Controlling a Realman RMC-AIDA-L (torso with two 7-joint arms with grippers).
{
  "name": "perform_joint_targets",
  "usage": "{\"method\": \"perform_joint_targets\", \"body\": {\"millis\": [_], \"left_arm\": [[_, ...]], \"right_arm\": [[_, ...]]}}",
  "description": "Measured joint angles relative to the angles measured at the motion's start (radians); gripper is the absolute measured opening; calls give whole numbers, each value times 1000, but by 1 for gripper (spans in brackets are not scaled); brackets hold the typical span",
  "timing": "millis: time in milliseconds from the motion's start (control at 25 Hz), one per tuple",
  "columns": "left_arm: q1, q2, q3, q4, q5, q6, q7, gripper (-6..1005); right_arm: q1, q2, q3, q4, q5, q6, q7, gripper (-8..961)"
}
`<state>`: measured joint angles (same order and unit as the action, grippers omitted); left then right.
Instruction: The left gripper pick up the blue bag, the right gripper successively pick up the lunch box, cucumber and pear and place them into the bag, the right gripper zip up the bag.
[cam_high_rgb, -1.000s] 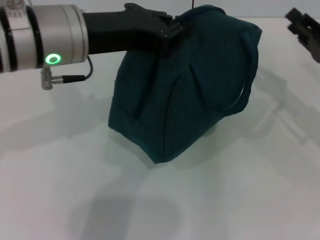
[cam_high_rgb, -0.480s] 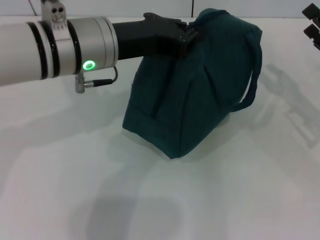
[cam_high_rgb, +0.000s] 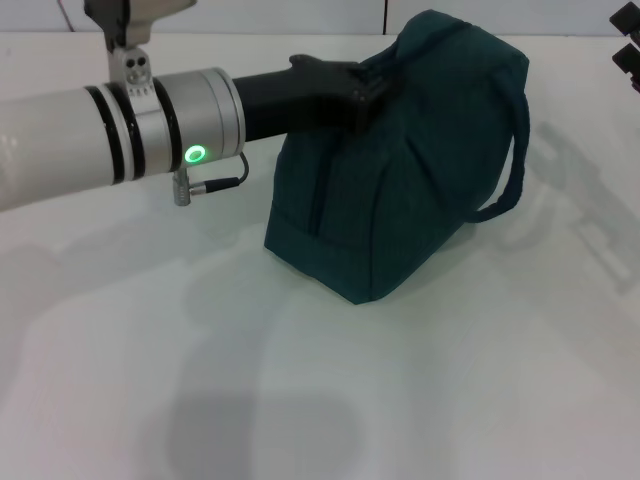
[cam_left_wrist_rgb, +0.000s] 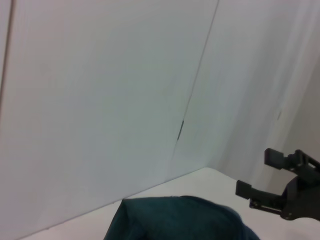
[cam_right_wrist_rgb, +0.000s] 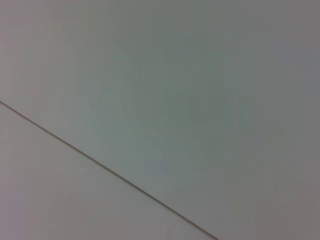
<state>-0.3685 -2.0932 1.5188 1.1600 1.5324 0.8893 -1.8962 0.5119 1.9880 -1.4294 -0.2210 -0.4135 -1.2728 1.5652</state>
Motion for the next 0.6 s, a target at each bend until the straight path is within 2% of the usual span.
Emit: {"method": "perform_joint_targets", "body": {"millis": [80,360,520,600], "left_arm": [[-8,1,-3,-25,-14,-3,12,55],[-9,2,-26,-49,-23,-16,19,196],[-8,3,-30,-71,-84,-11,29,276],[-9,5,-44,-88,-126,1,30,357]], "right_arm": [[2,0,1,0,0,-1,0,886],[0,-1,11,0,-4,-2,-1,886],[-1,-3,12,0,-9,-3,-1,886],[-1,-3,12,0,-10,-6,-6,886]]}}
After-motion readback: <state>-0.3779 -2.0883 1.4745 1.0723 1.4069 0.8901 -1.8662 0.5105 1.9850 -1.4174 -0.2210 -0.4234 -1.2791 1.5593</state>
